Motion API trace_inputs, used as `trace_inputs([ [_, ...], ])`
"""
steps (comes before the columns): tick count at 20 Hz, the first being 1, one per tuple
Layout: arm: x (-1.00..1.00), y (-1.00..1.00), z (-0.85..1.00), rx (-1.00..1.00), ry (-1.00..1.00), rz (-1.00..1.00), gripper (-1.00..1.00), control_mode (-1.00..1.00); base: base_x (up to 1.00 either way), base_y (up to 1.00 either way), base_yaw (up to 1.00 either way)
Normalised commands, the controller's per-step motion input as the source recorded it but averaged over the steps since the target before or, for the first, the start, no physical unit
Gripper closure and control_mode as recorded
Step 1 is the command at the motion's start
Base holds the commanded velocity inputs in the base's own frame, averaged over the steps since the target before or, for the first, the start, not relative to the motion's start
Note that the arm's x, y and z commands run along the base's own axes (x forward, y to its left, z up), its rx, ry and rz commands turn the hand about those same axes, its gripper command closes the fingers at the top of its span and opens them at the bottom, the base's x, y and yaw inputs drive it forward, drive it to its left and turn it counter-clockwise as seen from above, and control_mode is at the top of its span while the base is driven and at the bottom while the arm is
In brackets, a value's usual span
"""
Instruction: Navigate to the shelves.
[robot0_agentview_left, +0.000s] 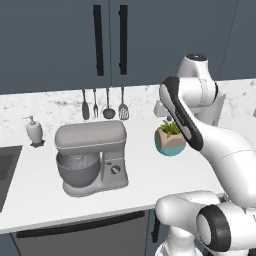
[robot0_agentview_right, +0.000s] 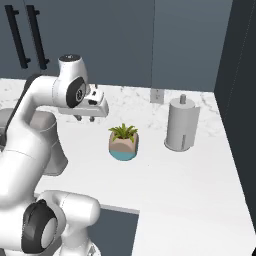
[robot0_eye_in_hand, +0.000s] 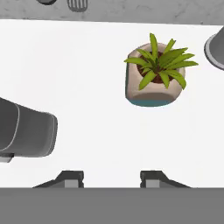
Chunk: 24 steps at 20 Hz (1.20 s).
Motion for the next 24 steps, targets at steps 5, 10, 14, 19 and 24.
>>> trace_inputs([
  [5, -0.5, -0.01, 0.0, 0.0, 0.0, -0.02, -1.0, -1.0, 0.0, 0.0, 0.0],
  [10, -1.0, 0.0, 0.0, 0.0, 0.0, -0.04, -1.0, -1.0, 0.0, 0.0, 0.0],
  [14, -0.95, 0.0, 0.0, 0.0, 0.0, -0.01, -1.0, -1.0, 0.0, 0.0, 0.0],
  [19, -0.43, 0.0, 0.0, 0.0, -0.01, 0.0, -1.0, -1.0, 0.0, 0.0, 0.0],
  [24, -0.09, 0.0, 0.0, 0.0, 0.0, 0.0, -1.0, 1.0, -0.18, 0.07, 0.02],
])
